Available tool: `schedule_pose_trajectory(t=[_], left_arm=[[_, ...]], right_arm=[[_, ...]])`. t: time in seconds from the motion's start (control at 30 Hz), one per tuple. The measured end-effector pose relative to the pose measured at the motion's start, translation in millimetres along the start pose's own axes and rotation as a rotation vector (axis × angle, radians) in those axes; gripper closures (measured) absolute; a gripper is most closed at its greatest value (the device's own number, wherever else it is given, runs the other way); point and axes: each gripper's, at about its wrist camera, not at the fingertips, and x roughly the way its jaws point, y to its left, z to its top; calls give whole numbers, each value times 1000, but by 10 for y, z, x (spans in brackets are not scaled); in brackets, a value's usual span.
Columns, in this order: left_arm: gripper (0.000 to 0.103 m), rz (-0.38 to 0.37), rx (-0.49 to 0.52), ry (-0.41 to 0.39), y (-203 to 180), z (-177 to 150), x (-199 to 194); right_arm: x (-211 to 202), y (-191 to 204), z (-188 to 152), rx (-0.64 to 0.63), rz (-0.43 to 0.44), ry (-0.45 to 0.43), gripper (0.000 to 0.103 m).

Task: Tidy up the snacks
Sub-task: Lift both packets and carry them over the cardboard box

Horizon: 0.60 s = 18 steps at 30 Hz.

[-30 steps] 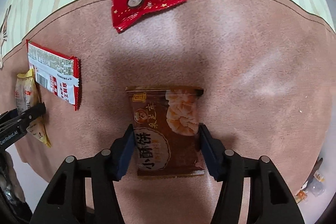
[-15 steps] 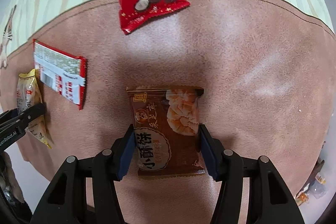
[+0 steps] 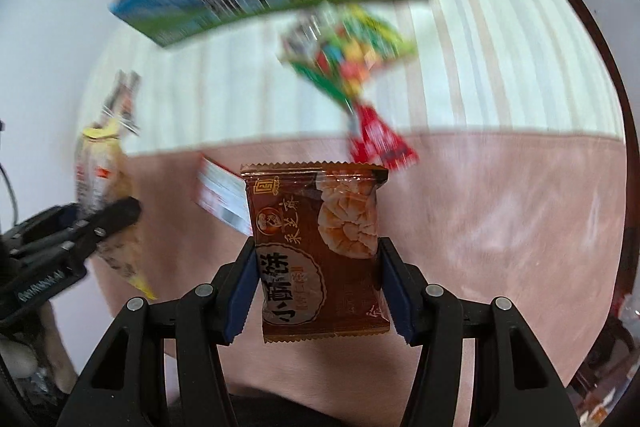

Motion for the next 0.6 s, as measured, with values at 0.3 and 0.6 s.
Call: schedule_pose_trajectory(t=[0.3, 0.6], left_arm=[[55, -133, 26, -179, -275, 899, -840], [55, 19, 91, -197, -336, 2111, -739]], right_arm=[[-1059, 249, 738, -30, 87, -228, 43], [-1217, 234, 1902, -74, -67, -331, 43]])
